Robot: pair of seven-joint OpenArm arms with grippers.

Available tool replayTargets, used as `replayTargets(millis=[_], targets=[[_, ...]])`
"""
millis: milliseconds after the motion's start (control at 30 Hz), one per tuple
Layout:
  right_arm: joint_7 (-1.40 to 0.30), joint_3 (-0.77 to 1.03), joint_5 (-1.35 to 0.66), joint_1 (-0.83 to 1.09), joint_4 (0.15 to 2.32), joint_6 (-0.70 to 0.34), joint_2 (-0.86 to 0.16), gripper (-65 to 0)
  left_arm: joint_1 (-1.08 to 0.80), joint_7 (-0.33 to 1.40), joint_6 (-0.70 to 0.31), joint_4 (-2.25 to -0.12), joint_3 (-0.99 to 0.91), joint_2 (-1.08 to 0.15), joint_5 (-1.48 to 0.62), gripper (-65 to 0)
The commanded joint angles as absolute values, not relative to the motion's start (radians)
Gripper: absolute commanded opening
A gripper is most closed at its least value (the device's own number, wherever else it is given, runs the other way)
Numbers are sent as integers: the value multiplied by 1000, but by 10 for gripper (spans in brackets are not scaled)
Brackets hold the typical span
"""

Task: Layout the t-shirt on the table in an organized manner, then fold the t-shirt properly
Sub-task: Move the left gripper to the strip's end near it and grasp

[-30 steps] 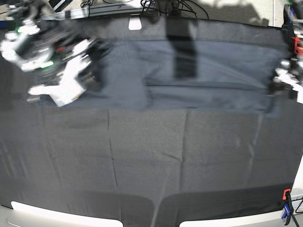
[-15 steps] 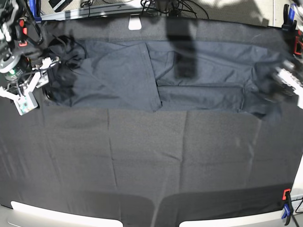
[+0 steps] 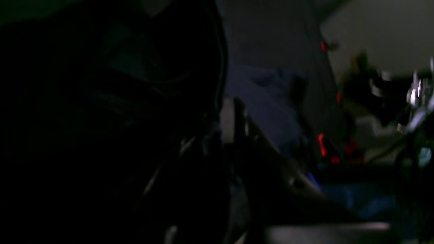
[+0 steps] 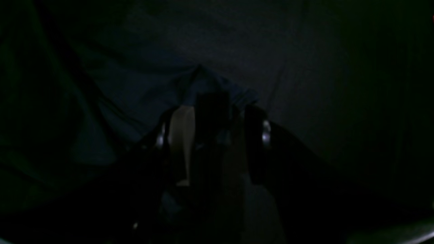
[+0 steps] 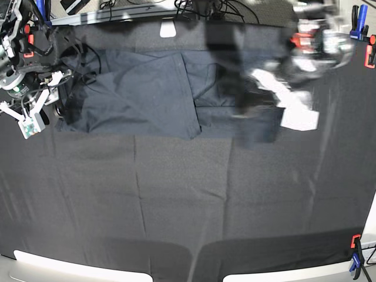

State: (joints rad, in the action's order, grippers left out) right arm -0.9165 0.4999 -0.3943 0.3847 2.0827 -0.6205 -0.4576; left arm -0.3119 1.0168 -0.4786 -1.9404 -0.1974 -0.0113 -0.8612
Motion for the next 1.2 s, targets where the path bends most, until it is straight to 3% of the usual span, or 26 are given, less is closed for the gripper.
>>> replayTargets(millis=[0, 367, 767, 800, 867, 933, 1033, 1167], targets=[[-889, 509, -405, 380, 2096, -612, -474, -410, -304, 990, -473, -1959, -172, -9, -861, -650], [-889, 509, -405, 380, 2096, -612, -474, -410, -305, 867, -294, -1958, 57, 0, -642, -650], [-889, 509, -405, 380, 2096, -612, -474, -410, -296, 785, -284, -1885, 115, 72, -569, -650], [-889, 509, -405, 380, 2096, -612, -474, -410, -294, 768, -284, -1864, 115, 72, -573, -640], [-889, 508, -405, 380, 2096, -612, -474, -410, -283, 754, -289, -1822, 125, 72, -626, -461], [-889, 508, -411, 380, 2096, -612, -474, -410, -263, 754, -384, -1792, 152, 72, -719, -351], [-889, 509, -458, 380, 2096, -612, -474, -410, -229, 752, -583, -1780, 209, 72, -835, -343], [-890, 508, -475, 380, 2096, -613, -474, -410, -190, 754, -592, -1781, 229, 95, -779, -343]])
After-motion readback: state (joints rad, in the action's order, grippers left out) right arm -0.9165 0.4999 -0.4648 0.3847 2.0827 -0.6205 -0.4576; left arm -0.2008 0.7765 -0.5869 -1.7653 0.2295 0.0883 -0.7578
